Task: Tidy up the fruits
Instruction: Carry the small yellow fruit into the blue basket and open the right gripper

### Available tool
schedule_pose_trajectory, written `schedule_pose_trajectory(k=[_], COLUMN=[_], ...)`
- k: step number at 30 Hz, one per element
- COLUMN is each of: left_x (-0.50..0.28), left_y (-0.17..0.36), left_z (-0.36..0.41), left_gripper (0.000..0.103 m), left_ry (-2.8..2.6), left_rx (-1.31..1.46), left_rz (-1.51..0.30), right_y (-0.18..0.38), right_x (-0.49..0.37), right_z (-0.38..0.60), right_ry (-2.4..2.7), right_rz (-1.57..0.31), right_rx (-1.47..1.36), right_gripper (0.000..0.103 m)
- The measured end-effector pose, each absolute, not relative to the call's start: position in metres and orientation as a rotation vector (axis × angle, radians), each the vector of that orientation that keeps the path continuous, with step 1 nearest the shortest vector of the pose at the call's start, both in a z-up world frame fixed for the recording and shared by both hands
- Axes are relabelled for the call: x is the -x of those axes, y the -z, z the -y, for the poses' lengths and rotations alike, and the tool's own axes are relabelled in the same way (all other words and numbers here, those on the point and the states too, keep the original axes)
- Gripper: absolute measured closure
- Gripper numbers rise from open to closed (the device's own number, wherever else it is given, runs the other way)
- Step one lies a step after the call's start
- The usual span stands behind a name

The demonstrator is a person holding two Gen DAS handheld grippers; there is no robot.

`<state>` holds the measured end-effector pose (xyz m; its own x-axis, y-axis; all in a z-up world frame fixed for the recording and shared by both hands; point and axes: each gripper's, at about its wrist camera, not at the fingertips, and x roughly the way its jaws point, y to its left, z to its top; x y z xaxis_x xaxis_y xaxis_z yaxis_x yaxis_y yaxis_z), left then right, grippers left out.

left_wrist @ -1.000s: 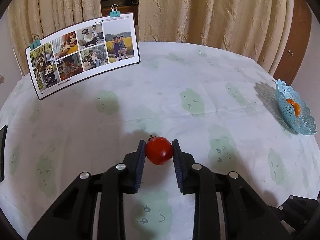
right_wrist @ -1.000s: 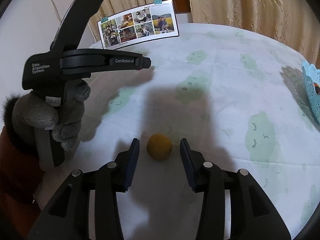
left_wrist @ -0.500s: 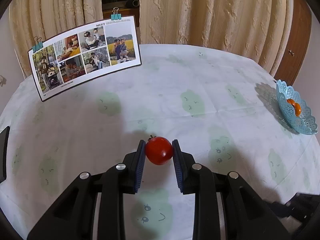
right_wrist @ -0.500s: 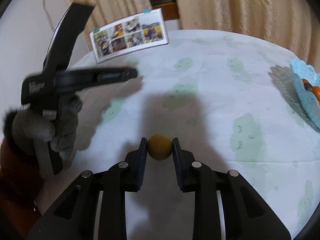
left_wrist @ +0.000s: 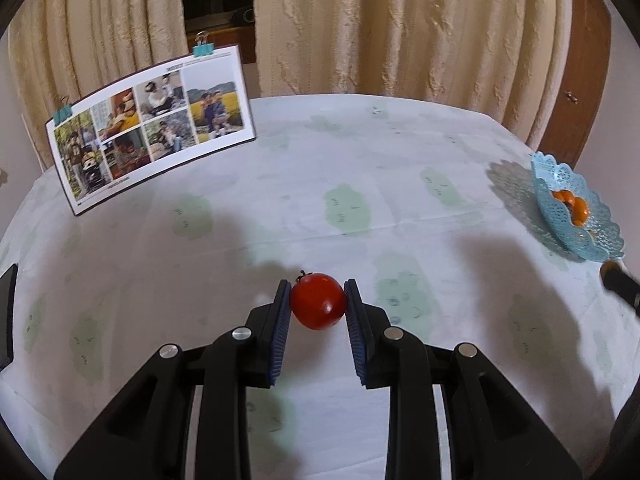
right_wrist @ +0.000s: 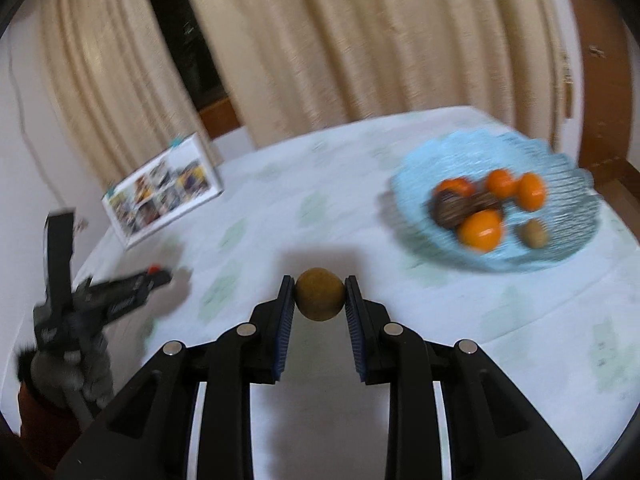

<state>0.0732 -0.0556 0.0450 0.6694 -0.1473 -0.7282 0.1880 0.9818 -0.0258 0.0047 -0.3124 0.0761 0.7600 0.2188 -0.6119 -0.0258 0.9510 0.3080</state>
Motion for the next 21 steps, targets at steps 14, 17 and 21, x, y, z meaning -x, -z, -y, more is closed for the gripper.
schedule_pose_trajectory(k=[14, 17, 21], left_x=[-0.067, -0.067, -0.066], left_y=[-0.056, -0.057, -0.059], left_z=[0.101, 0.108, 0.119], left_gripper=[0.076, 0.076, 0.076], left_ry=[0.255, 0.264, 0.278], left_rx=[-0.098, -0.108, -0.12], left_rz=[-0.802, -0.801, -0.798], right_y=[-0.079, -0.069, -0.058], right_x=[-0.018, -0.025, -0.029], right_z=[0.417, 0.429, 0.437], right_ry=[0.151, 0.181, 0.197], right_rz=[-0.59, -0.605, -0.621], right_rx=[-0.367, -0.377, -0.385], right_gripper=[0.077, 0.077, 0.077])
